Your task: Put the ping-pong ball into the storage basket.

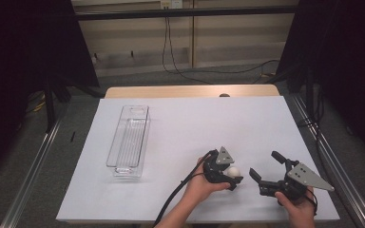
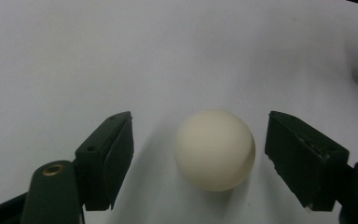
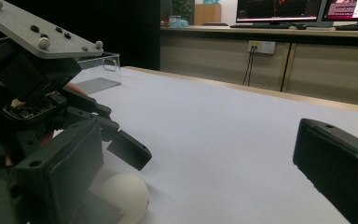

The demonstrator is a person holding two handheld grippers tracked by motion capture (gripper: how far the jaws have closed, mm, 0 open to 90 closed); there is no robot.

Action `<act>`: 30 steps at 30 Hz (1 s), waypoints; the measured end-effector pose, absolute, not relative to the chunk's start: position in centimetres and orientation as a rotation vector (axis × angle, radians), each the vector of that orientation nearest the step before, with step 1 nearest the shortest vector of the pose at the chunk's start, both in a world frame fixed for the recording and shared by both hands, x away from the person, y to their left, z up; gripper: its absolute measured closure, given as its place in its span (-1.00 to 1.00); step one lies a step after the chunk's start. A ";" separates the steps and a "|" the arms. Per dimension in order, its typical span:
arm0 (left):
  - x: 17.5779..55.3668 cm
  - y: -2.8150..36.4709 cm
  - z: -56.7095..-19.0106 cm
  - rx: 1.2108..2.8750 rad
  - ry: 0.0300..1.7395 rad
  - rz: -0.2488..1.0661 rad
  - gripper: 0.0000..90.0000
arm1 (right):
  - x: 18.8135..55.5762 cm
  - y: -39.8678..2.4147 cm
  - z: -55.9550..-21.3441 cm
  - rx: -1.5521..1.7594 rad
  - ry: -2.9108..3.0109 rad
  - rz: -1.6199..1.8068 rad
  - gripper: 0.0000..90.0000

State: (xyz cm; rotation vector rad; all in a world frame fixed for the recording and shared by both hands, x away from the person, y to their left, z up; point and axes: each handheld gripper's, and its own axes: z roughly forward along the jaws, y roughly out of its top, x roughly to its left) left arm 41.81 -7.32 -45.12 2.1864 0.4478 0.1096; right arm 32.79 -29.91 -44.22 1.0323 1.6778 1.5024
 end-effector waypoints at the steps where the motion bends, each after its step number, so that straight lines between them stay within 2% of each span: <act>1: 41.9 -7.3 -45.1 2.187 0.445 0.106 -0.41 | 32.8 -29.9 -44.2 1.033 1.677 1.503 -0.98; 12: 41.9 -7.7 -45.6 2.212 0.415 0.056 -0.06 | 32.8 -30.0 -44.2 1.040 1.665 1.503 -0.97; 15: 41.8 -7.7 -45.5 2.228 0.417 0.057 0.13 | 32.8 -30.1 -44.2 1.028 1.682 1.497 -0.97; 30: 42.0 -6.4 -44.6 2.232 0.450 0.020 0.14 | 32.7 -30.0 -44.2 1.030 1.681 1.497 -0.97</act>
